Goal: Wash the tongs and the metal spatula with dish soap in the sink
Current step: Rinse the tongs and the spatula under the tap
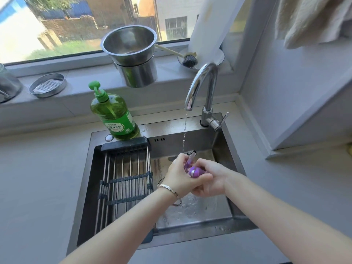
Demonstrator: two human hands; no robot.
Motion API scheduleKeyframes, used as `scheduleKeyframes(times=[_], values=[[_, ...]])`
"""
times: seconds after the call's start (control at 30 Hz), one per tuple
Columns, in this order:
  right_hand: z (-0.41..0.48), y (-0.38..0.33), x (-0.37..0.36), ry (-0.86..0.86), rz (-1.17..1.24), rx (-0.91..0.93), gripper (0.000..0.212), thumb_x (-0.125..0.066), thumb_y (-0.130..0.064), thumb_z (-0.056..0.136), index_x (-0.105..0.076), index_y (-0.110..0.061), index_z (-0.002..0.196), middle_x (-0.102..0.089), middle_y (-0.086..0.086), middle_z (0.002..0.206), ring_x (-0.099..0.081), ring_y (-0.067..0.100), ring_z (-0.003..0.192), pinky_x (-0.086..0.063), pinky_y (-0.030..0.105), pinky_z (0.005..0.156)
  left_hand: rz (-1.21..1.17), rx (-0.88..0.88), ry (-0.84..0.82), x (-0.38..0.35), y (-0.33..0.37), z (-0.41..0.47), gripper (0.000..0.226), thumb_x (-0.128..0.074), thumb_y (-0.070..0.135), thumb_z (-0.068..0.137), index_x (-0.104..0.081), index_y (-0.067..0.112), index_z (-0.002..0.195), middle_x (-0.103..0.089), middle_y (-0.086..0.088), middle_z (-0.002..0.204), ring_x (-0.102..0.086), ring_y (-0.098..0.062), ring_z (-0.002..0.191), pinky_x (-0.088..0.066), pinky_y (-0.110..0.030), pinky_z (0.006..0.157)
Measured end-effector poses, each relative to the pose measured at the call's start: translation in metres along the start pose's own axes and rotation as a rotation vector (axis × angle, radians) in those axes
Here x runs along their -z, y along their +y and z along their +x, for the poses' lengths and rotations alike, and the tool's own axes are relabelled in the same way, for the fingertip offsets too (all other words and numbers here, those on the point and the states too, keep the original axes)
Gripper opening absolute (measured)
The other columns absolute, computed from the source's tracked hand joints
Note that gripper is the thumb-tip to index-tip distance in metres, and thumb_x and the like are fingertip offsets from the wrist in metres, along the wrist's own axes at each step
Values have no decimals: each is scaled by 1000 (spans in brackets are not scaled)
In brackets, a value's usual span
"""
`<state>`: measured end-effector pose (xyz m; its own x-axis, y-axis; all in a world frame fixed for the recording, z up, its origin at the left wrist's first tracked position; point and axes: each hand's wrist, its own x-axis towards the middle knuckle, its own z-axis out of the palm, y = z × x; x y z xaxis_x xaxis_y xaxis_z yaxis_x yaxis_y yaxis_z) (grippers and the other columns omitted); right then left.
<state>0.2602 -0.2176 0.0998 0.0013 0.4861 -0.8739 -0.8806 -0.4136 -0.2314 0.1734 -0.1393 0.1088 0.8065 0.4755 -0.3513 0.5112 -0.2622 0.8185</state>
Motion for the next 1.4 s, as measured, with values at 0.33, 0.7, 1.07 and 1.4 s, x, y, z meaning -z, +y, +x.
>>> scheduleKeyframes(times=[0.33, 0.7, 1.07, 1.4], values=[[-10, 27, 65, 459, -662, 286, 15, -50, -8, 85, -42, -7, 72, -45, 9, 58, -47, 14, 37, -43, 21, 42, -162, 185, 82, 18, -15, -16, 33, -52, 39, 90, -59, 15, 69, -63, 3, 67, -53, 4, 44, -41, -19, 56], [-13, 69, 77, 682, -1027, 464, 13, -50, -16, 81, -46, -11, 69, -50, 5, 55, -47, 21, 38, -39, 20, 42, -126, 174, 169, 30, -40, -18, 33, -55, 29, 83, -54, 14, 53, -55, -2, 62, -43, -8, 50, -35, -16, 49], [2, 82, 15, 586, -919, 620, 27, -54, -13, 84, -40, -11, 61, -41, -7, 43, -37, 11, 33, -30, 16, 37, 825, -115, 63, 85, -140, -16, 32, -52, 26, 91, -62, 8, 116, -57, -4, 127, -27, -19, 141, -12, -34, 119], [47, 95, -51, 500, -868, 674, 17, -59, -12, 85, -58, 4, 79, -45, 7, 52, -40, 7, 32, -34, 16, 35, 1074, 49, -317, 98, -247, -2, 33, -44, 23, 94, -55, 7, 121, -46, -10, 139, -12, -25, 145, -18, -35, 118]])
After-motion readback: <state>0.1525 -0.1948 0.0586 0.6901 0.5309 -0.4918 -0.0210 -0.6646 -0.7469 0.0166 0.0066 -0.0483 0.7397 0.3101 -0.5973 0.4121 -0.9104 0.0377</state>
